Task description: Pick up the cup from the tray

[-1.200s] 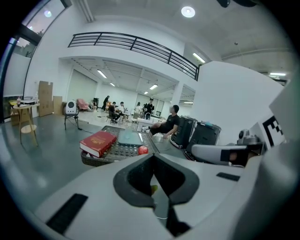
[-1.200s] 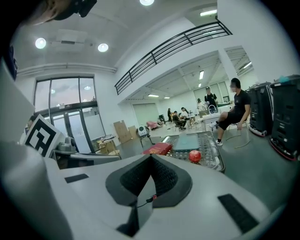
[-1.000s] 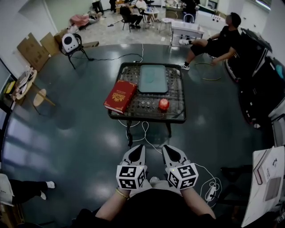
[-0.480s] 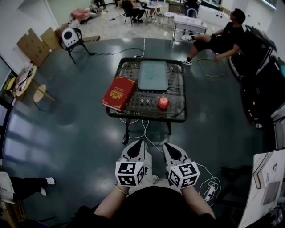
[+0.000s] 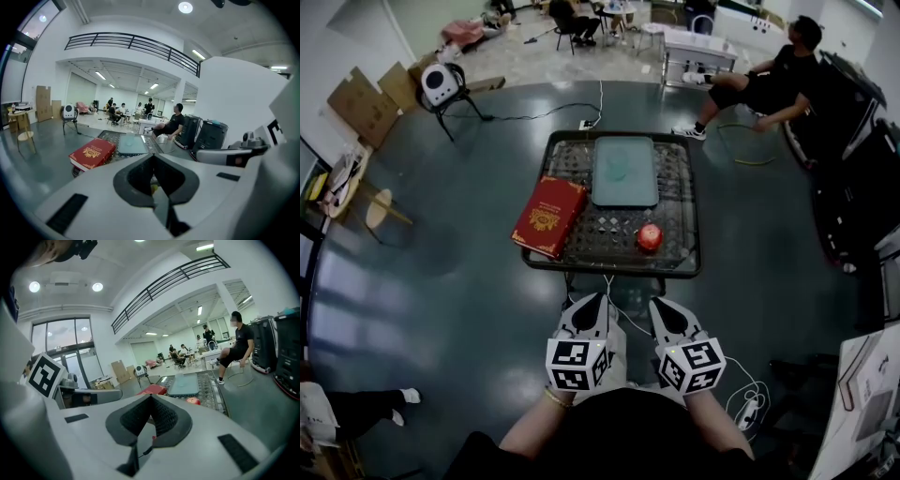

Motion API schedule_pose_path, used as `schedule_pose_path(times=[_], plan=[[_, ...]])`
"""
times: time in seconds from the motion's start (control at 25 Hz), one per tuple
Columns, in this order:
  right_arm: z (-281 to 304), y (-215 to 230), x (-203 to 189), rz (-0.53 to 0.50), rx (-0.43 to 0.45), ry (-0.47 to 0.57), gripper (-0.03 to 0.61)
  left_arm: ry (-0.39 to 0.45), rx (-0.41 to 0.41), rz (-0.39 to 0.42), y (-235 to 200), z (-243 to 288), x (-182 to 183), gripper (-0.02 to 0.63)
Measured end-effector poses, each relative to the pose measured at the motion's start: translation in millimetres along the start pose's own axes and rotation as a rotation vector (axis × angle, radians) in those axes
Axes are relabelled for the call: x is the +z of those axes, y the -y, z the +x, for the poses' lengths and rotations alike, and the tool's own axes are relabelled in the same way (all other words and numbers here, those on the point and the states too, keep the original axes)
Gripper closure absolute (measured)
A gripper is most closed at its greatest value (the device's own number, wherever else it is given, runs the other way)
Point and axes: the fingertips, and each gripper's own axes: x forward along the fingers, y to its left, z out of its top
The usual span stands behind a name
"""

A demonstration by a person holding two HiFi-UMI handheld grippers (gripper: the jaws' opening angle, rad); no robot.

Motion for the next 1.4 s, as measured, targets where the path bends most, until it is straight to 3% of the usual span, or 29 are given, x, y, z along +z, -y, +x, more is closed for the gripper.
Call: schedule_pose_path(times=[0.88, 1.4], plan=[[189.6, 77.1, 85.0, 0.053, -0.118, -0.033, 0.577, -0.094, -0.111, 0.036, -98.4, 184.5, 85.3, 0.606], [266.2, 125.3, 100.0, 0.093, -0.178, -0.079, 0.577, -0.161, -0.152, 0.04, -134.2, 278.3, 97.3, 0.606]])
